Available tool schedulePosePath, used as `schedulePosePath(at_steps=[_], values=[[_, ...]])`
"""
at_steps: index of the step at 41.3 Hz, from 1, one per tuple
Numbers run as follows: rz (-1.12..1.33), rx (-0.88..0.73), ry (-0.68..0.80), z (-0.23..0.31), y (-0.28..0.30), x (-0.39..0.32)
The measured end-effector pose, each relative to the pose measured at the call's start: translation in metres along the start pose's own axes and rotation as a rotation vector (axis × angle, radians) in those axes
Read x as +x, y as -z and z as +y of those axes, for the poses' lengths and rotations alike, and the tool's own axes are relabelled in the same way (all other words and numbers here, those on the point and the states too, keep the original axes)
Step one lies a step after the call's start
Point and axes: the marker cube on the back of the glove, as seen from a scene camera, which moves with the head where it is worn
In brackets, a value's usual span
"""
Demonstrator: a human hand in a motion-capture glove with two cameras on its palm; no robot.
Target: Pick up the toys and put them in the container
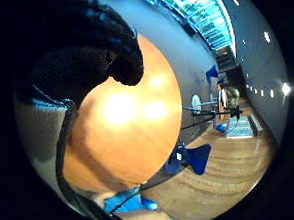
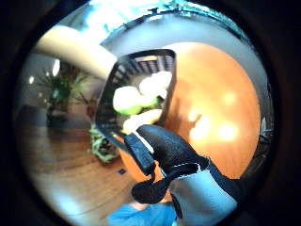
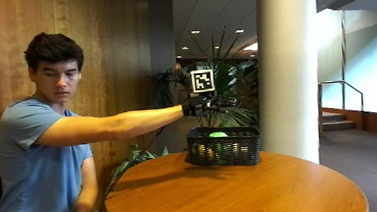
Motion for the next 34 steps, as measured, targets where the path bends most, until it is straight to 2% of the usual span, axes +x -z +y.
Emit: schedulePosePath(at_steps=[4,8,13,16,21,30,34], values=[[0.011,-0.027,-0.020,0.013,-0.009,0.034],[0.048,-0.042,-0.106,0.023,-0.021,0.064],[-0.003,-0.066,-0.081,0.042,-0.034,0.085],[0.015,-0.068,-0.131,0.052,-0.044,0.101],[0.025,-0.085,-0.041,0.069,-0.055,0.114],[-0.009,-0.059,0.004,0.083,-0.058,0.119],[-0.007,-0.054,-0.051,0.084,-0.059,0.119]])
